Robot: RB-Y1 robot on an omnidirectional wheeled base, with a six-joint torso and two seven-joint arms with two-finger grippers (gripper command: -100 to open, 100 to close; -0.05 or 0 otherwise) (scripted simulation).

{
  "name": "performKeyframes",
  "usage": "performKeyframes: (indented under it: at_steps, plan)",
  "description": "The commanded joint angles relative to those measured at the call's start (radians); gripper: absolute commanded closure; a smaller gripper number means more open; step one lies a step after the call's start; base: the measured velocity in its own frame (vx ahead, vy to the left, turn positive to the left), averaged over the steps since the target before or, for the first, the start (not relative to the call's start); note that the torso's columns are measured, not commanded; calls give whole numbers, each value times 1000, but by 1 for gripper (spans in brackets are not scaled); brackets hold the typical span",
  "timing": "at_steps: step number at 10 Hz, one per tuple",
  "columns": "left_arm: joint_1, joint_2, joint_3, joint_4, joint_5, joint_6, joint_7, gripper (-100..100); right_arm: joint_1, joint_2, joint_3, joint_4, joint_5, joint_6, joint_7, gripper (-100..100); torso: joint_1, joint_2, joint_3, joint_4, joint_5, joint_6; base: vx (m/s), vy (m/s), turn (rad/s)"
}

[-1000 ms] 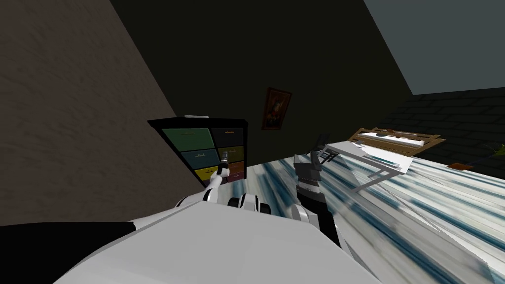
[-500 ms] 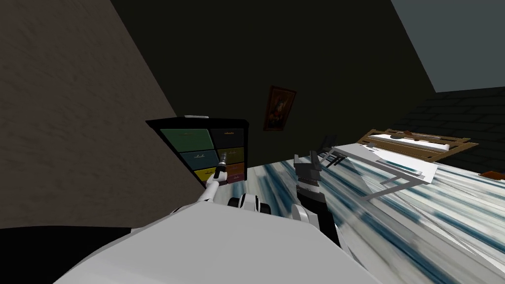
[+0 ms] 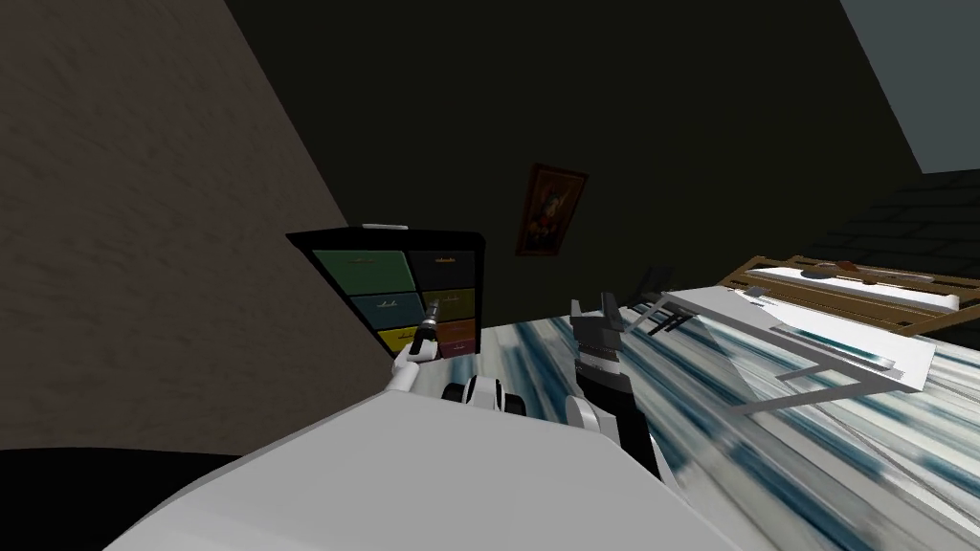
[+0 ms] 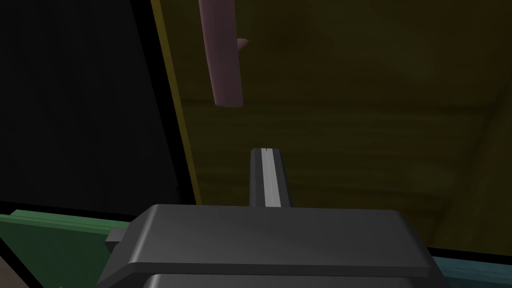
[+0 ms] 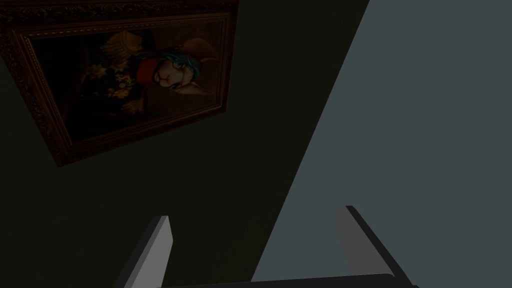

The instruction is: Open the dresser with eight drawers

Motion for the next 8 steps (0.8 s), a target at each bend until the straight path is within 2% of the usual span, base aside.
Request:
performKeyframes:
  at_steps: [1, 2, 3, 4, 5, 6, 7, 8]
  plan:
    - [45, -5, -17, -65, 1, 3, 1, 100, 0, 0, 0, 0, 0, 0, 0, 0, 0, 2, 1, 0, 0, 0, 17, -9, -13]
    - [88, -3, -65, -100, 15, 27, 25, 100, 0, 0, 0, 0, 0, 0, 0, 0, 1, 3, 2, 1, 0, 0, 73, -37, 177]
    - [120, -3, -83, -132, 15, 27, 25, 100, 0, 0, 0, 0, 0, 0, 0, 0, 0, 0, 0, 0, 0, -1, 84, -49, 113]
    - [132, -3, -83, -165, 15, 27, 25, 100, 0, 0, 0, 0, 0, 0, 0, 0, -1, -1, -1, 0, 0, 0, 43, -20, -15]
    - [175, -2, -130, -198, 30, 51, 49, 100, 0, 0, 0, 0, 0, 0, 0, 0, 1, 1, 1, 0, 0, 0, 82, -32, 172]
    - [202, -2, -150, -229, 30, 51, 49, 100, 0, 0, 0, 0, 0, 0, 0, 0, 1, 0, 0, 0, 0, -1, 90, -41, 105]
    - [220, -2, -150, -266, 30, 51, 49, 100, 0, 0, 0, 0, 0, 0, 0, 0, 0, 0, 0, 0, 0, 0, 46, -18, -28]
    - [257, -1, -196, -300, 44, 75, 73, 100, 0, 0, 0, 0, 0, 0, 0, 0, 1, 2, 1, 1, 0, 0, 100, -30, 164]
